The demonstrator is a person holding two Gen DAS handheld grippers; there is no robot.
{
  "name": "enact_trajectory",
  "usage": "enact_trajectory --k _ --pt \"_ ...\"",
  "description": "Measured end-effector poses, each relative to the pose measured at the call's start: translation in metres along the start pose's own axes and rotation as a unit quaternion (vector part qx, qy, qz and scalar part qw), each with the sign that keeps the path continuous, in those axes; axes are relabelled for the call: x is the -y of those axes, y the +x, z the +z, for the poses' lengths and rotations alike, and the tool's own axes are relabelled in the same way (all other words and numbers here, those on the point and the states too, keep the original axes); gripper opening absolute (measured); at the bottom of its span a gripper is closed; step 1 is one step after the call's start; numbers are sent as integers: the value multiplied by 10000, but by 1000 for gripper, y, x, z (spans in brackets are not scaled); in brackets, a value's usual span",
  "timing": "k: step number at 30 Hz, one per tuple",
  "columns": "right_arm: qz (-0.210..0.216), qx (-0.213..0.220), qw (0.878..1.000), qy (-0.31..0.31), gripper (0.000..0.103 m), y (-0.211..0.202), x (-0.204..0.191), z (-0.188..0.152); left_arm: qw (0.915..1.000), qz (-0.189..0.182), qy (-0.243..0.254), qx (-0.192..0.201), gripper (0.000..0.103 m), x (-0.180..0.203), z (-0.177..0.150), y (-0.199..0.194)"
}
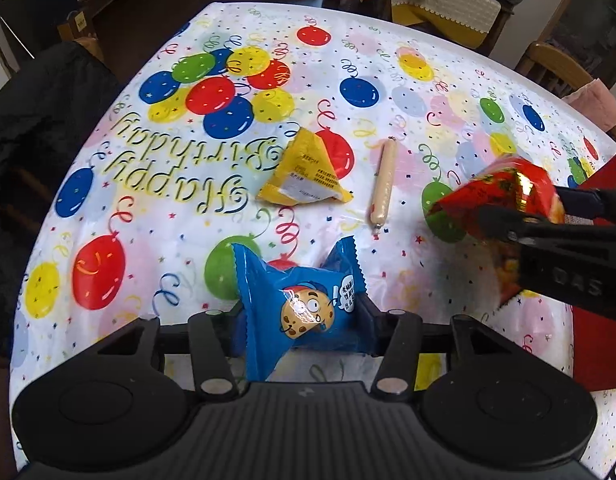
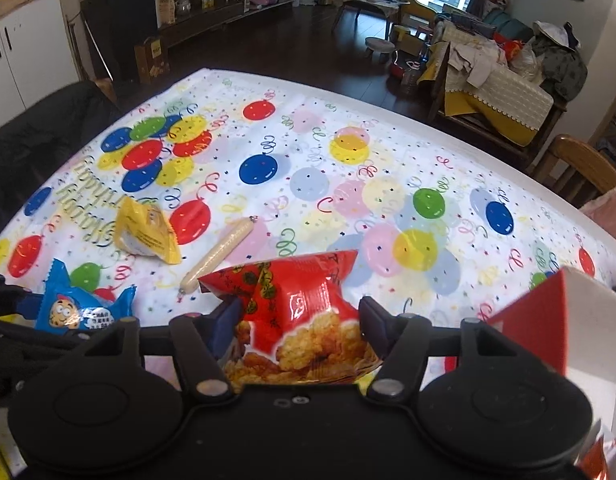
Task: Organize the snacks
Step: 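Grasp the blue cookie packet with the left tool while the right tool carries the chips bag to the box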
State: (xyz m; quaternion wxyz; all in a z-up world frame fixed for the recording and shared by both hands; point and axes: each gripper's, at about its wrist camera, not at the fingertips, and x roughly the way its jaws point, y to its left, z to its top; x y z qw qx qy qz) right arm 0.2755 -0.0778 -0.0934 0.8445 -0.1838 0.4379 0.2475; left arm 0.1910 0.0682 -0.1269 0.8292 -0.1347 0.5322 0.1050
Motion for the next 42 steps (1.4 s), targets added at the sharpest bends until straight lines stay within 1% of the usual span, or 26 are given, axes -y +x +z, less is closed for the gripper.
enact_trajectory --k 9,16,22,26,32,42 --pt "173 246 9991 311 62 -55 2 -16 9999 -106 -35 81 51 1 -13 -35" --pt "258 425 9970 594 62 -97 8 -35 9991 -214 179 307 51 16 -26 -70" --pt "214 584 9943 861 62 -131 19 -54 9975 -373 370 465 51 32 -35 -99" --pt "160 708 9922 1012 62 -155 28 -66 9956 -517 545 554 51 49 -40 -118" --pt "-4 870 9882 1261 62 -184 49 -83 9909 -736 883 703 51 84 -46 -141" --pt "-330 1103 9783 1722 62 -215 103 -110 9821 -983 1321 909 51 153 -47 -158"
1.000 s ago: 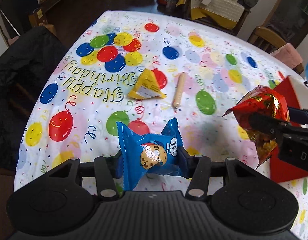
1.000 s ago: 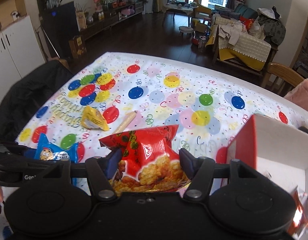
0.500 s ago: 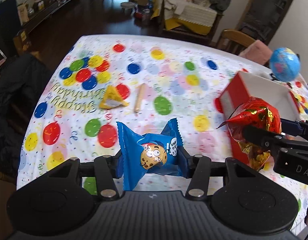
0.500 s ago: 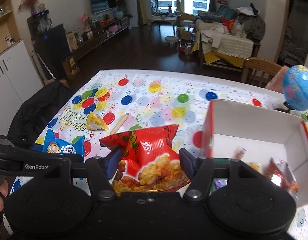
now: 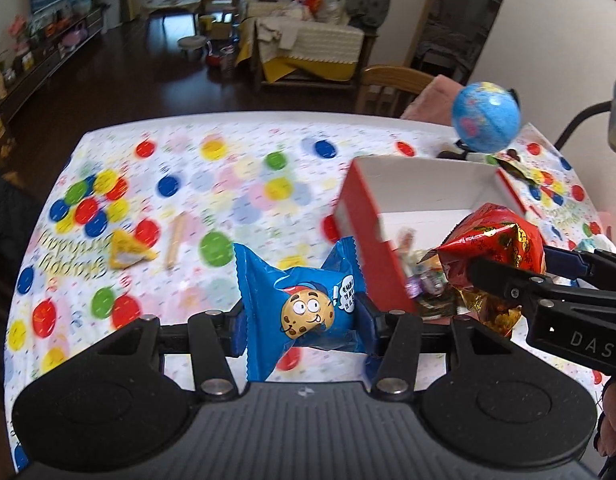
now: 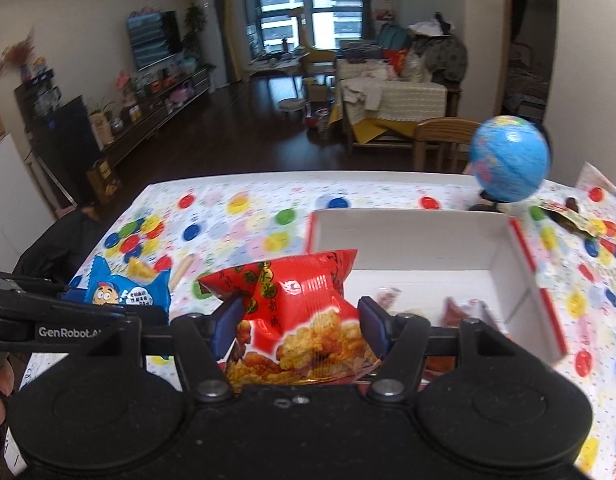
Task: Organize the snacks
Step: 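Grasp the blue cookie packet with the left tool while the right tool carries the chips bag to the box, then open both tools to drop the blue packet and red chips bag into the box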
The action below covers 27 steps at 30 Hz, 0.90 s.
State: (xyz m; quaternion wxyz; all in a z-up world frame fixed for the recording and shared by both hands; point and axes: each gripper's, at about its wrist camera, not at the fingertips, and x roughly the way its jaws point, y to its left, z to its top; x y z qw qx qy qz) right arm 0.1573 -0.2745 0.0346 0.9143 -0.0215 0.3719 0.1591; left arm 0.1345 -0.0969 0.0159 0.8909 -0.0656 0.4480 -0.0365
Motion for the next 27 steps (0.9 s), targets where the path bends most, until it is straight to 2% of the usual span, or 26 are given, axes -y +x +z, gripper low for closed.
enact_trajectory --k 7,16,27 --pt "-249 94 9995 179 62 -10 44 -2 9996 -100 242 44 51 45 11 9" --pt "-584 64 9976 379 62 0 104 -2 9989 -89 456 -36 51 96 22 41" --pt "-800 -179 9946 644 62 37 159 -3 9970 166 698 -306 51 138 30 98"
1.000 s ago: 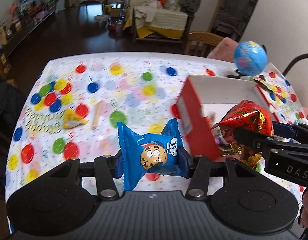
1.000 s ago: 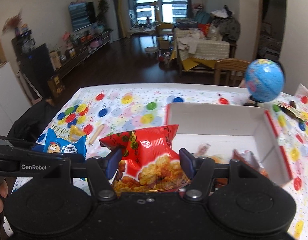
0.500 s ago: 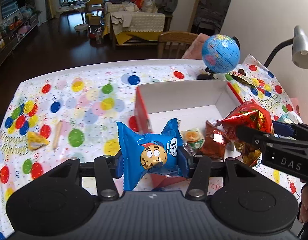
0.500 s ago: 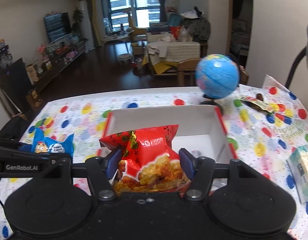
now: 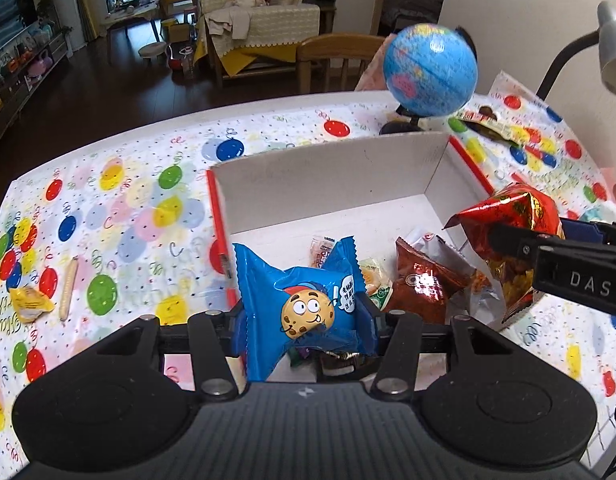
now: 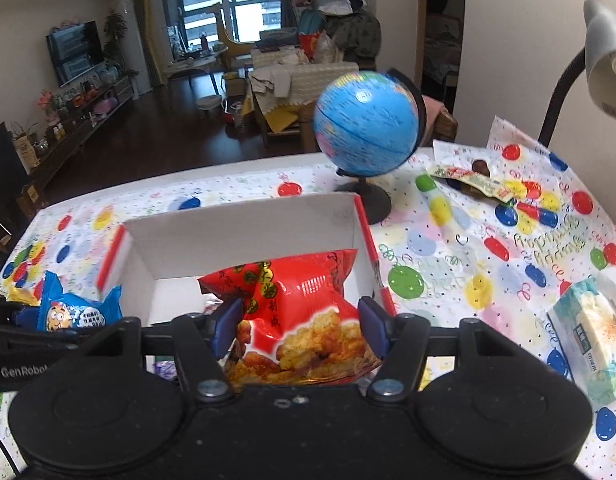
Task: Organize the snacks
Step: 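Open both tools to drop the blue packet and red chips bag into the box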
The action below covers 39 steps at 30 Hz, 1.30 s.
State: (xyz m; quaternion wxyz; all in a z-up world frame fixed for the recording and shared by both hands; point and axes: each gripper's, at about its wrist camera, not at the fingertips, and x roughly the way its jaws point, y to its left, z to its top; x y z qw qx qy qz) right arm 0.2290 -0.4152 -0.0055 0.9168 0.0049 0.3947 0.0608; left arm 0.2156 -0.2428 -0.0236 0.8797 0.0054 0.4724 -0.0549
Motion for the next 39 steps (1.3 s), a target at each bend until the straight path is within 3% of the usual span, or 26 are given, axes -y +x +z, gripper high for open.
enact_trajectory --k 19,29,33,39 --pt "-28 -550 9982 -221 62 75 4 9 9980 146 228 -573 51 21 7 76" --pt "119 -593 9979 -235 65 71 3 5 9973 217 462 -530 52 28 5 80" --pt "143 -510 9984 -217 75 65 5 5 9977 223 475 -430 53 29 5 73" --pt "171 -381 9989 -208 81 49 6 8 9989 126 362 -284 59 22 5 58"
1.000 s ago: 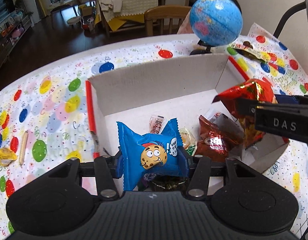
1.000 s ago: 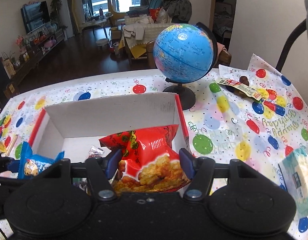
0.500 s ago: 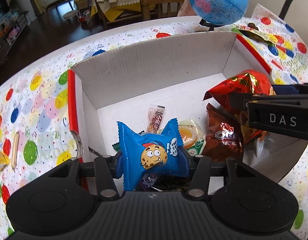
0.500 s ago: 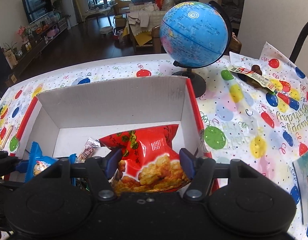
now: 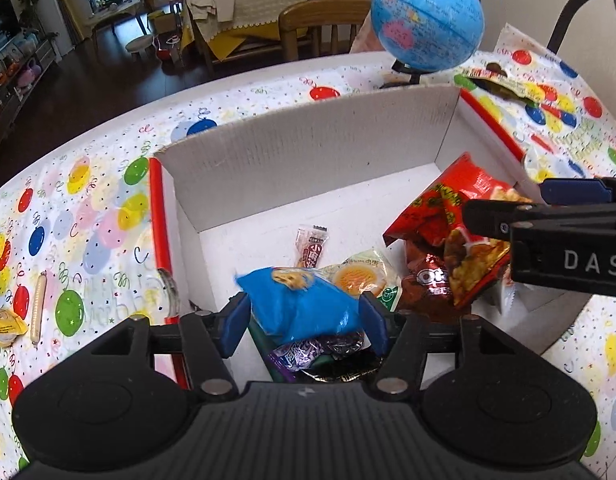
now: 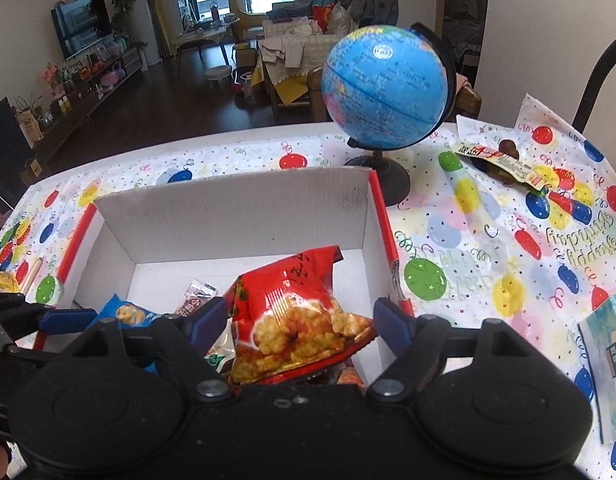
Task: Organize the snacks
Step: 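Open both tools to drop the blue packet and red chips bag into the box, then withdraw both tools from the box toward the yellow packet and sausage stick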
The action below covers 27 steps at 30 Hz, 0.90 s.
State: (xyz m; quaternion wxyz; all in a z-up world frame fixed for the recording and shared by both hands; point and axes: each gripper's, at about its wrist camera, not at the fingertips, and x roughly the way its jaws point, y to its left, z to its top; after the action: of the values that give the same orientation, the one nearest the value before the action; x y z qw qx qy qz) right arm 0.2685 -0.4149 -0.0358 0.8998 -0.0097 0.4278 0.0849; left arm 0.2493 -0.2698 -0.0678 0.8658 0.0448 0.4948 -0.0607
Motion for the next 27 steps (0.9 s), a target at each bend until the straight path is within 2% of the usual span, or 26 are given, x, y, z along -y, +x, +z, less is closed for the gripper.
enact_trajectory --k 3,6,17,19,20,27 --pt "37 75 10000 -24 83 -11 -1 0 9999 -92 -46 81 60 -4 -2 -10" --pt "111 160 9998 -49 85 -22 -2 -1 9997 -159 -89 185 69 -9 -5 -22" --pt "347 461 9982 -133 89 -64 -20 -6 9977 -323 -167 564 70 -31 -16 -67" --pt "424 509 9977 -118 92 -70 -25 -7 9972 -368 -182 626 75 -38 -18 -75" --pt "464 548 9974 -110 97 -73 -28 -7 9968 -388 -191 674 75 -41 -20 -79" --pt "741 706 9947 -81 103 -87 -55 -11 9947 -393 -328 886 76 -72 -31 -102"
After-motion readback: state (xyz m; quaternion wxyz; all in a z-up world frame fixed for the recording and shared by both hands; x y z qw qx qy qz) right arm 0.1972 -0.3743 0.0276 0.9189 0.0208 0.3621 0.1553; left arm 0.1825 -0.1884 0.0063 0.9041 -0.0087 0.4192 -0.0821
